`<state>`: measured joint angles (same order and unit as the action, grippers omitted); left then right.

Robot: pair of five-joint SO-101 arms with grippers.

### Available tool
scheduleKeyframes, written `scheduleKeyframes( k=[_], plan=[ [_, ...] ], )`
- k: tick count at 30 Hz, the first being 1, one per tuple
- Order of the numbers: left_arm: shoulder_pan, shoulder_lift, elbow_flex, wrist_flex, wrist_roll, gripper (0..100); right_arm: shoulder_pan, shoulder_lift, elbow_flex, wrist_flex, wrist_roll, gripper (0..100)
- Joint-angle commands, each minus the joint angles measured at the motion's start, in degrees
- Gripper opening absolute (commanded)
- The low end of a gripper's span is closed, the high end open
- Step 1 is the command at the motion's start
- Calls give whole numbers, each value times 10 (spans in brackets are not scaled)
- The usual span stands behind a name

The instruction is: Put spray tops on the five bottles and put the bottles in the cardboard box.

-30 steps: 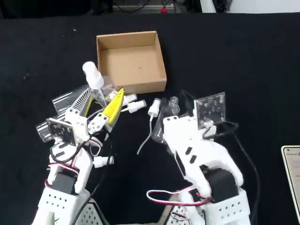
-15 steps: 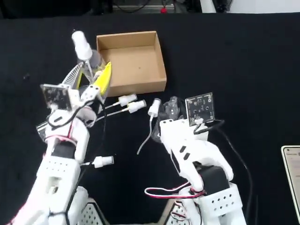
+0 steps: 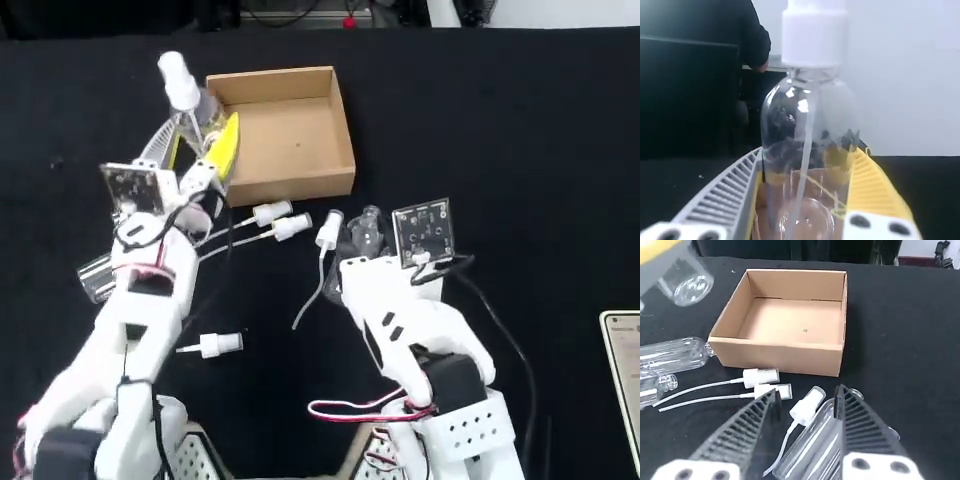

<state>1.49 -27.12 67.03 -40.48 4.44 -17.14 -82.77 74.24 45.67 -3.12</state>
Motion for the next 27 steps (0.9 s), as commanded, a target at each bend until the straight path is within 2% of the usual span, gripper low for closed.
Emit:
scheduleKeyframes(
  k=[1, 12, 27],
  plan=[
    [-19, 78, -116, -16, 4, 210, 12, -6, -1, -13, 1, 174],
    [-23, 339, -336, -18, 4, 211, 12, -6, 7, -13, 1, 174],
    [-48, 584, -592, -18, 4, 214, 12, -6, 7, -13, 1, 174]
  ],
)
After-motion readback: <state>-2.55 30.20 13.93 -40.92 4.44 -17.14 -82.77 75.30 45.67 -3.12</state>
